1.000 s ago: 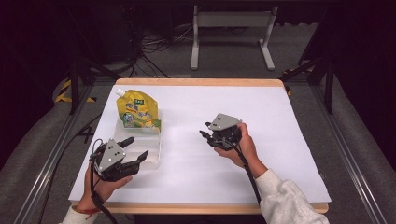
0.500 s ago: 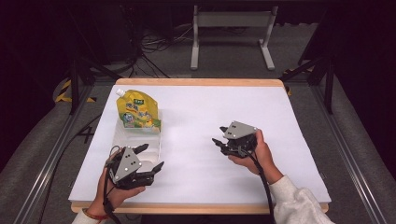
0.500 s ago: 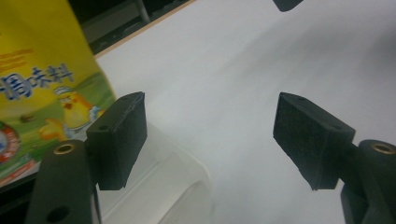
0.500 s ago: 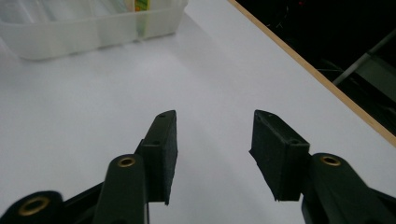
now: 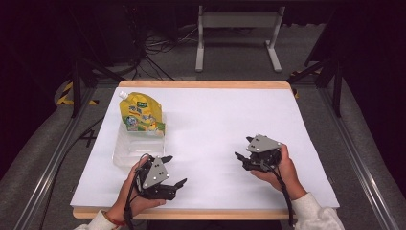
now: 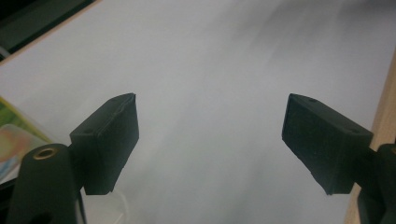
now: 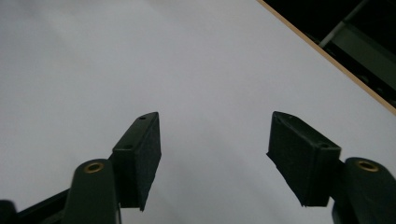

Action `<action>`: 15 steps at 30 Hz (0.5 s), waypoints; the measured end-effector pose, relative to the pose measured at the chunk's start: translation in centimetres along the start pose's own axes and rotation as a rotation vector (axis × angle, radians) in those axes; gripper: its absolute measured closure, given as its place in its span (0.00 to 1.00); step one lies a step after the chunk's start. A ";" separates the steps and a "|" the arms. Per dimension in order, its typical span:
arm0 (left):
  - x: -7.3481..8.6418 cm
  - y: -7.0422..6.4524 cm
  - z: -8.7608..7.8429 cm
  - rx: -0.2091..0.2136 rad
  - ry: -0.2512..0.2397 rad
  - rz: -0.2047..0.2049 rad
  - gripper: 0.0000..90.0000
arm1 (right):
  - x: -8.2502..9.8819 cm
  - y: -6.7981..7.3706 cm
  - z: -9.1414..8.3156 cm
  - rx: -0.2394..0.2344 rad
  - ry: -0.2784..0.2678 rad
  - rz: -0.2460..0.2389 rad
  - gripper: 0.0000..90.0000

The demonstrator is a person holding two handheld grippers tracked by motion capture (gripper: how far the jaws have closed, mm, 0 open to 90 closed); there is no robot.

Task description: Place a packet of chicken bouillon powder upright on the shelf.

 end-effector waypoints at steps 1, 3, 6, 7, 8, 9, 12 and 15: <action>0.1 -0.2 0.3 0.013 0.010 0.004 0.19 | 0.5 -0.2 -0.3 0.005 0.005 0.007 0.34; 0.1 -0.6 0.7 0.027 0.014 0.015 0.18 | 1.5 -0.6 -0.7 0.020 0.013 0.016 0.32; 0.1 -1.3 1.6 0.063 0.029 0.022 0.14 | 2.7 -1.0 -1.6 0.019 0.009 0.038 0.29; 0.2 -1.4 1.8 0.077 0.037 0.026 0.14 | 3.2 -1.1 -1.9 0.023 0.011 0.043 0.28; 0.2 -1.4 2.0 0.081 0.044 0.030 0.14 | 3.7 -1.3 -2.2 0.025 0.008 0.050 0.27; 0.2 -1.4 2.0 0.081 0.044 0.030 0.13 | 3.7 -1.3 -2.2 0.025 0.008 0.050 0.27; 0.4 -1.9 2.9 0.106 0.065 0.035 0.13 | 5.3 -1.6 -3.2 0.034 0.015 0.068 0.26; 0.4 -2.2 3.3 0.130 0.070 0.038 0.12 | 7.0 -1.8 -3.7 0.052 0.042 0.066 0.25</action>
Point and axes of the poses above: each handheld gripper's, and its own axes: z roughly forward along the jaws, x roughly out of its underside, y roughly to its left, the point moved 7 cm from there along z, roughly forward along the jaws, and after that the axes turned 4 degrees about x, right-handed, at the moved point
